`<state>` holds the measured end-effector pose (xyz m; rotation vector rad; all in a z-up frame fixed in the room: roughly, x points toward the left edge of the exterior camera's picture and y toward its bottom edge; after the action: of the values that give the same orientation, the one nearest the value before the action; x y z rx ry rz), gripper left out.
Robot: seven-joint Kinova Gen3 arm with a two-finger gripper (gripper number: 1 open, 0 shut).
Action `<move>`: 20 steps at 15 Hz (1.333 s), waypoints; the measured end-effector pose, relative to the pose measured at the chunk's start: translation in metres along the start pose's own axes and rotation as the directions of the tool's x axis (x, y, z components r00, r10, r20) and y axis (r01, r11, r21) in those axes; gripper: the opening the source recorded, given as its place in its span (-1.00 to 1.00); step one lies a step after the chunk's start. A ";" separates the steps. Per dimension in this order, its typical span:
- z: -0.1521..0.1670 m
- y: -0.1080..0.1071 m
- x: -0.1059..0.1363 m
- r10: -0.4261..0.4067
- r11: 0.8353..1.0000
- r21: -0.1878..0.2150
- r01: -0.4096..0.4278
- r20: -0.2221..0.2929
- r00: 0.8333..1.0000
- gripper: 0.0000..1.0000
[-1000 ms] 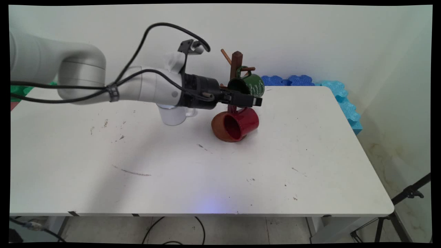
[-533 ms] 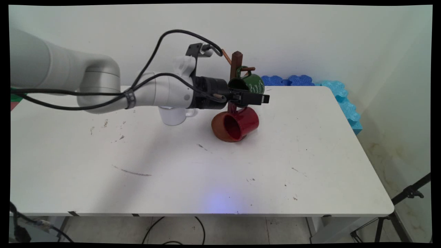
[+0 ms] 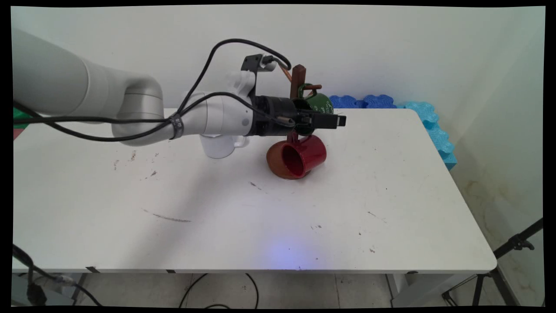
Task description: Pick up the green mug from the rack, then place the picked object on the table
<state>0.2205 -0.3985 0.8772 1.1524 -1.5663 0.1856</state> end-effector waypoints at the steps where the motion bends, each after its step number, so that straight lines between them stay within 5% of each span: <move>1: 0.001 0.000 0.000 0.000 1.000 0.001 0.000 0.000 1.000 1.00; 3: 0.002 0.000 0.001 0.002 1.000 0.003 -0.002 0.000 1.000 1.00; 4: 0.003 0.000 0.001 0.005 1.000 0.003 -0.005 0.000 1.000 -1.00; 20: 0.001 -0.003 0.012 0.025 1.000 -0.015 -0.024 0.012 1.000 -1.00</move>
<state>0.2230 -0.4071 0.8851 1.1249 -1.5908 0.1829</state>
